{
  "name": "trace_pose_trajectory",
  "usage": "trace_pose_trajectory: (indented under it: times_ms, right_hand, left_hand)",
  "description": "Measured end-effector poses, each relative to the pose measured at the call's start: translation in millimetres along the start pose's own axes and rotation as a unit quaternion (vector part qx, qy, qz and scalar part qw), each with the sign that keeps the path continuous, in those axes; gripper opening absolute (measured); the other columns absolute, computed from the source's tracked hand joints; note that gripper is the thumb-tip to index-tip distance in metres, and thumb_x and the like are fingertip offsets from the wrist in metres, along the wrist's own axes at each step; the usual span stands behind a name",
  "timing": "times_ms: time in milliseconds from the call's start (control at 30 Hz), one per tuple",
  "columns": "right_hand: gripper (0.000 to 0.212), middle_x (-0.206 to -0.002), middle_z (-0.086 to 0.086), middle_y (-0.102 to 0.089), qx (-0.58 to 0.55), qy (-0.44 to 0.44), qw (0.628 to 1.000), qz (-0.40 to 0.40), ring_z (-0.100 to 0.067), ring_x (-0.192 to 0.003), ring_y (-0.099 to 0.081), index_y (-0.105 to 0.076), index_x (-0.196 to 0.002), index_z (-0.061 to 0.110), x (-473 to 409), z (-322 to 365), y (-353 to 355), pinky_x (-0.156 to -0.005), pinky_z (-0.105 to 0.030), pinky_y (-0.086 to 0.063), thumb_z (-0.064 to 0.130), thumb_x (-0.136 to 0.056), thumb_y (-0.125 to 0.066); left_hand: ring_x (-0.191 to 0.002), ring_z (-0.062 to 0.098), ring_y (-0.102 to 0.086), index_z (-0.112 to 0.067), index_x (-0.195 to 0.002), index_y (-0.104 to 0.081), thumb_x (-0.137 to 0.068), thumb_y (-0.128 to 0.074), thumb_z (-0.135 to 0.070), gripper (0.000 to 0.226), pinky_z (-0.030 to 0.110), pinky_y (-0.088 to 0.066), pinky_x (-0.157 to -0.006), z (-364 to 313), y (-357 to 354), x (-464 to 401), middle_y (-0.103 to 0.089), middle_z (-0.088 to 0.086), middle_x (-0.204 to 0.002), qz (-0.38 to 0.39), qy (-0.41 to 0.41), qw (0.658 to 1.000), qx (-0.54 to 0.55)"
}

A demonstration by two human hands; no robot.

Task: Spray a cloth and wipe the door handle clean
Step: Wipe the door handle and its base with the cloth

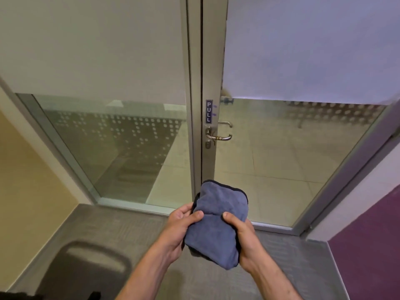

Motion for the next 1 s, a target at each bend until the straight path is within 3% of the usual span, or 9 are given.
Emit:
trace_pose_trajectory:
  times_ms: [133, 267, 367, 500, 567, 700, 767, 833, 1000]
  right_hand:
    - [0.05, -0.121, -0.032, -0.07, -0.052, 0.003, 0.998, -0.029, -0.05, -0.11, -0.068, -0.065, -0.126, -0.003, -45.7, 5.5, -21.5, -0.099, -0.063, -0.053, 0.026, -0.087, -0.07]
    - [0.057, -0.13, -0.032, -0.065, -0.114, -0.024, 0.993, -0.031, -0.05, -0.122, -0.062, -0.063, -0.131, -0.005, -89.5, 11.2, -36.2, -0.112, -0.063, -0.041, 0.032, -0.088, -0.068]
    - [0.054, -0.126, -0.031, -0.068, -0.115, 0.006, 0.99, -0.078, -0.049, -0.117, -0.065, -0.065, -0.128, -0.004, -122.3, 21.9, -37.3, -0.107, -0.062, -0.047, 0.027, -0.084, -0.07]
    - [0.035, -0.111, -0.023, -0.077, -0.07, 0.097, 0.979, -0.167, -0.041, -0.1, -0.075, -0.068, -0.12, 0.0, -165.1, 45.6, -30.9, -0.079, -0.046, -0.062, 0.017, -0.089, -0.071]
    - [0.03, -0.11, -0.021, -0.078, -0.068, 0.119, 0.974, -0.181, -0.04, -0.1, -0.075, -0.07, -0.115, 0.001, -183.8, 57.5, -28.8, -0.081, -0.047, -0.061, 0.016, -0.089, -0.072]
    - [0.023, -0.109, -0.017, -0.079, -0.075, 0.139, 0.969, -0.19, -0.034, -0.097, -0.077, -0.072, -0.112, 0.006, -221.9, 82.8, -24.9, -0.073, -0.04, -0.062, 0.015, -0.09, -0.072]
    - [0.026, -0.11, -0.014, -0.079, -0.084, 0.149, 0.966, -0.195, -0.032, -0.098, -0.077, -0.071, -0.116, 0.008, -240.3, 94.3, -23.9, -0.072, -0.038, -0.061, 0.015, -0.091, -0.072]
    - [0.028, -0.109, -0.012, -0.08, -0.091, 0.162, 0.962, -0.202, -0.032, -0.098, -0.077, -0.07, -0.119, 0.009, -258.1, 104.9, -24.5, -0.071, -0.037, -0.062, 0.014, -0.091, -0.071]
    - [0.024, -0.106, -0.012, -0.08, -0.107, 0.185, 0.947, -0.239, -0.03, -0.096, -0.077, -0.07, -0.115, 0.005, -298.4, 122.1, -34.3, -0.079, -0.04, -0.061, 0.01, -0.091, -0.072]
  left_hand:
    - [-0.111, 0.031, -0.077, -0.002, -0.128, -0.067, -0.074, -0.086, -0.012, 0.059, 0.034, -0.064, -0.086, -22.5, 19.3, -54.4, -0.078, 0.019, -0.122, 0.001, 0.018, 1.0, 0.003]
    - [-0.105, 0.027, -0.078, -0.003, -0.128, -0.067, -0.075, -0.087, -0.008, 0.057, 0.035, -0.063, -0.089, -46.4, 30.5, -106.0, -0.08, 0.018, -0.117, 0.01, 0.031, 0.999, -0.01]
    - [-0.095, 0.021, -0.08, -0.007, -0.123, -0.069, -0.072, -0.082, -0.011, 0.053, 0.029, -0.064, -0.079, -64.5, 31.7, -142.1, -0.082, 0.015, -0.111, 0.017, 0.032, 0.999, -0.033]
    - [-0.087, 0.014, -0.077, -0.014, -0.123, -0.07, -0.088, -0.076, 0.001, 0.038, 0.03, -0.058, -0.078, -79.4, 27.7, -190.7, -0.082, 0.008, -0.103, 0.011, 0.027, 0.996, -0.088]
    - [-0.086, 0.009, -0.077, -0.017, -0.121, -0.072, -0.09, -0.073, 0.001, 0.036, 0.022, -0.058, -0.071, -89.6, 22.4, -214.8, -0.082, 0.0, -0.098, 0.014, 0.007, 0.99, -0.139]
    - [-0.1, 0.008, -0.077, -0.024, -0.125, -0.07, -0.092, -0.073, -0.006, 0.038, 0.025, -0.059, -0.089, -121.6, 12.5, -260.1, -0.079, -0.003, -0.112, 0.038, -0.066, 0.963, -0.26]
    - [-0.113, 0.002, -0.072, -0.031, -0.129, -0.068, -0.093, -0.072, -0.01, 0.041, 0.025, -0.056, -0.104, -143.8, 7.8, -280.3, -0.076, -0.006, -0.124, 0.049, -0.113, 0.931, -0.342]
    - [-0.124, -0.002, -0.065, -0.03, -0.14, -0.064, -0.095, -0.071, -0.015, 0.048, 0.025, -0.05, -0.113, -168.8, 2.9, -300.2, -0.072, -0.011, -0.134, 0.054, -0.183, 0.874, -0.447]
    - [-0.15, 0.002, -0.038, -0.027, -0.157, -0.047, -0.103, -0.063, -0.026, 0.057, 0.018, -0.026, -0.123, -229.0, -15.5, -345.3, -0.05, -0.006, -0.161, 0.111, -0.323, 0.659, -0.67]
Point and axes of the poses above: each hand's wrist, its own x-axis away from the middle knuckle, its own y-axis out of the back of the hand, z = x × y, the point moved 3 cm from there along -x, towards the middle knuckle
